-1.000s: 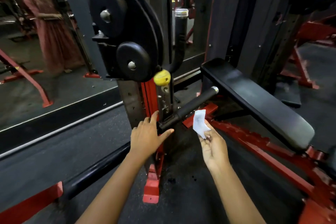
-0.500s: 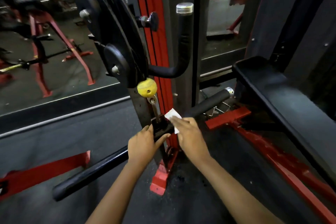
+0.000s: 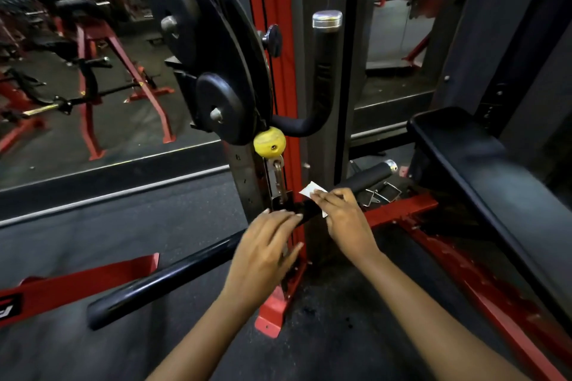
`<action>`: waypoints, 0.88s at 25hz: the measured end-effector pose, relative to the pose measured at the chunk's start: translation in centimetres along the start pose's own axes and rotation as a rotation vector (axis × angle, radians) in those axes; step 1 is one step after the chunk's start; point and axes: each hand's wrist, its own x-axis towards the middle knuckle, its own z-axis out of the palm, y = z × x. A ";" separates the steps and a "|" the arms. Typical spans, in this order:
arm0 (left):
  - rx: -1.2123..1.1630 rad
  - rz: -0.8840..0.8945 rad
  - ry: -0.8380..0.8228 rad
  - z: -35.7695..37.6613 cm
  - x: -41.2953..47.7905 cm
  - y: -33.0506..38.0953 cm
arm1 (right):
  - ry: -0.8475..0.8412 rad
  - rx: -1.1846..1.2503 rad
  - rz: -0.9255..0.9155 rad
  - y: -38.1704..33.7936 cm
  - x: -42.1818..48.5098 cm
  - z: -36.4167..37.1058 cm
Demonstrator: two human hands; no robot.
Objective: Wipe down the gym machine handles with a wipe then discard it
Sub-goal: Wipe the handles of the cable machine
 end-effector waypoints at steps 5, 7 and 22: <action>0.426 0.085 -0.320 2.6 5.6 3.3 | 0.115 0.039 0.265 2.7 -0.9 -1.4; 0.669 0.045 -0.422 2.9 6.6 3.3 | 0.148 0.078 0.252 2.5 -0.7 -1.3; 0.888 0.255 -0.525 4.6 7.3 0.3 | 0.119 0.038 0.051 7.0 1.1 0.6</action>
